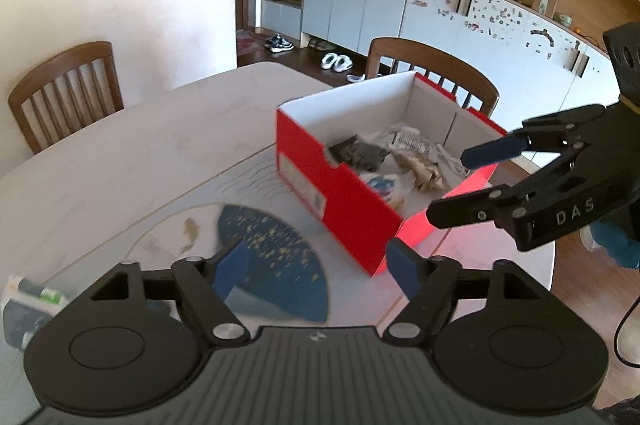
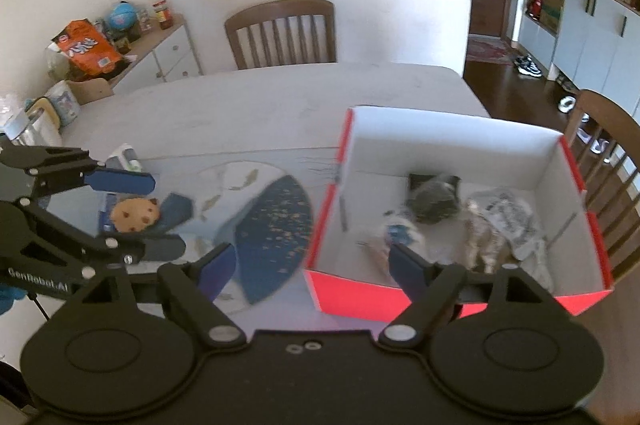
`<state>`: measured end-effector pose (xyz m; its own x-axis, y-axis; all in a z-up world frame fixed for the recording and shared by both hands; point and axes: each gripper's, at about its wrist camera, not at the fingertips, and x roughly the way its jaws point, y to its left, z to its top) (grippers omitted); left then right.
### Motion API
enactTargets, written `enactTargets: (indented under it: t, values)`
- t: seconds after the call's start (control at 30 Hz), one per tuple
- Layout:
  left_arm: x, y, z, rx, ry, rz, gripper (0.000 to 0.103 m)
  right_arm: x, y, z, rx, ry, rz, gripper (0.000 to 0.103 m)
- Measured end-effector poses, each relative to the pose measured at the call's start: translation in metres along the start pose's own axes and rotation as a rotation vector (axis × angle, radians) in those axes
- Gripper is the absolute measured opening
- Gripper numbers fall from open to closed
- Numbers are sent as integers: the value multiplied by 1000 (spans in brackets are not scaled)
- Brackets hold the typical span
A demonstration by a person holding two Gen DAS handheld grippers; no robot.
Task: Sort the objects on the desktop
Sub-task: 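Withdraw both grippers from the shoebox back over the table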
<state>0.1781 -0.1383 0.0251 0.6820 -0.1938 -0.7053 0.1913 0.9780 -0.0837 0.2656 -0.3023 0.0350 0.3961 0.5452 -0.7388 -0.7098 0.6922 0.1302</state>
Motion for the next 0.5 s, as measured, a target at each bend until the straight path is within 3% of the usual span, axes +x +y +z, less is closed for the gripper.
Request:
enactTargets:
  t: [0.13, 0.23, 0.5]
  values:
    - [-12, 12, -17, -8, 1, 13, 86, 3, 21, 1, -17, -12, 5, 88]
    - [-19, 21, -28, -22, -8, 25, 103, 6, 35, 0, -27, -18, 7, 90]
    - [-35, 47, -55, -60, -18, 76, 103, 22, 71, -1, -52, -22, 15, 91]
